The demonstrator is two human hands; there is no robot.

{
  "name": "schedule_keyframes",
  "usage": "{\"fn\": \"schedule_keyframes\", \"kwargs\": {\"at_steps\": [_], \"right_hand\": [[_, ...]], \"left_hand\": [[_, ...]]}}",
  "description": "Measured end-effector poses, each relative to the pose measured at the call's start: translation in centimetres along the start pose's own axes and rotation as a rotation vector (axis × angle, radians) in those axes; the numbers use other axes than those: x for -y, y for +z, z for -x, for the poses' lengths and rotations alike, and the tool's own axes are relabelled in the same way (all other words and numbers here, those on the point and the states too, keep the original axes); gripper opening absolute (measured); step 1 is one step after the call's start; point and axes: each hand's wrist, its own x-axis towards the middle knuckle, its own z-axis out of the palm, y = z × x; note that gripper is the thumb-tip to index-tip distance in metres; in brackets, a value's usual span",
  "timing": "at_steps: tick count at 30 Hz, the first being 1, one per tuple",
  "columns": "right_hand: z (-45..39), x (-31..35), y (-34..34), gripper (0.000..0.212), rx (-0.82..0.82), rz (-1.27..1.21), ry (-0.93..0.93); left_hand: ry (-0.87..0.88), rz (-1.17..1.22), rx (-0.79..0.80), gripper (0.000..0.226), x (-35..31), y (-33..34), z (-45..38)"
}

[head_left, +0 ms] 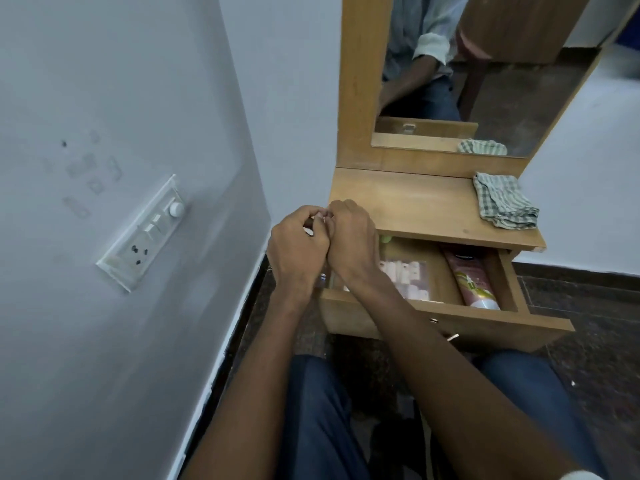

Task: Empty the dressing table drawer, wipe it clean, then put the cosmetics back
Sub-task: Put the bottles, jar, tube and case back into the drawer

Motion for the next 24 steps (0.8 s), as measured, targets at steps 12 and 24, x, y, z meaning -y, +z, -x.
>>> {"fn": "schedule_keyframes", "kwargs": {"at_steps": [12,24], "right_hand": [[1.0,7.7,9.1,0.014,0.244,-0.141,0.154],[6.6,1.3,23.3,0.05,0.38,-0.204,0.571]], "left_hand": [[-0.336,0.227,0.064,0.017,11.6,-4.1,-4.9],[-0.47,0.056,0.338,0.021,27.2,2.5,-3.4]]}}
